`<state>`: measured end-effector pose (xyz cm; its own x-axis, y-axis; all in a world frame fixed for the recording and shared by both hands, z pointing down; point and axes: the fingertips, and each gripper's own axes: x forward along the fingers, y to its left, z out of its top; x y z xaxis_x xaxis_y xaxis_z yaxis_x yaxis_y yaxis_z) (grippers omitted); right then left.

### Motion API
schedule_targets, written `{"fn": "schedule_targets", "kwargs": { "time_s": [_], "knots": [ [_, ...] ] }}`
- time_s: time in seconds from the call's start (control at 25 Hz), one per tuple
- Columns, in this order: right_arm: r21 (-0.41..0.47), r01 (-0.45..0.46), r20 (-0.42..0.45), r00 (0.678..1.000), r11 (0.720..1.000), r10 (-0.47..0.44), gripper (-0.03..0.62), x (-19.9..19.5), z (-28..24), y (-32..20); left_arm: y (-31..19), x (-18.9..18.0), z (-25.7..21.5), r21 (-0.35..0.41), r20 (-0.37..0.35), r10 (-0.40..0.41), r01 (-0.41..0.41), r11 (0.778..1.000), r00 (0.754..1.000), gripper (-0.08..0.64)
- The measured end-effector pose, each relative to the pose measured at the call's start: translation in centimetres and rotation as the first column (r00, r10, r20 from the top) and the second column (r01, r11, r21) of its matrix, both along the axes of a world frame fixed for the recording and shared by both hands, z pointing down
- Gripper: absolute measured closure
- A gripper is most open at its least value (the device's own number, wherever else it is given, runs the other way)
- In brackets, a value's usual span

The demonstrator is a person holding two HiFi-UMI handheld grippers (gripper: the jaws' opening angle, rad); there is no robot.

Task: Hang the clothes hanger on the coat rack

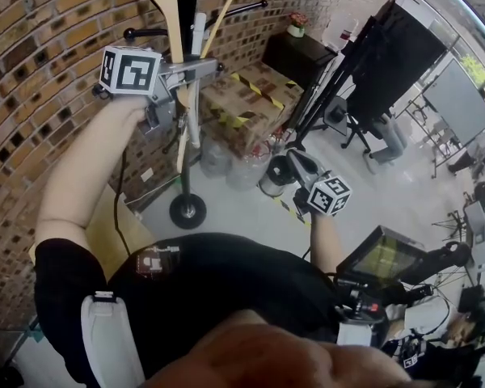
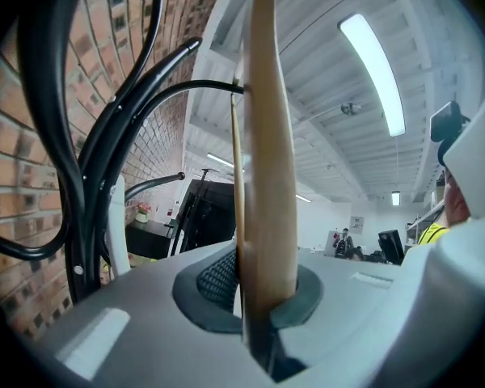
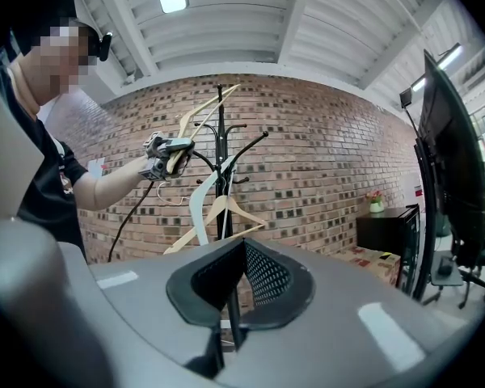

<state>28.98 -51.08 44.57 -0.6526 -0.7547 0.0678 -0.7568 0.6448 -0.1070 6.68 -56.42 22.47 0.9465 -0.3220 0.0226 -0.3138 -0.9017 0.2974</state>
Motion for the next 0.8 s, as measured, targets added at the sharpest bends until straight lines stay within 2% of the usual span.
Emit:
{"fn": "schedule_targets", "kwargs": {
  "time_s": [0.44,0.8],
  "knots": [
    [0.007,0.008,-0.012,1.0,1.0,-0.008,0.578,-0.5,-0.9,-0.6,-3.7,-1.6,1.4,-0.058,-0.002,-0.073,0.073,0.996,0.997,0.554],
    [0.015,0.025,-0.026,0.999,1.0,-0.024,0.578,-1.2,-1.3,-1.2,-5.4,-2.8,4.4,-0.119,0.003,-0.1,0.1,0.988,0.995,0.554]
  ]
}}
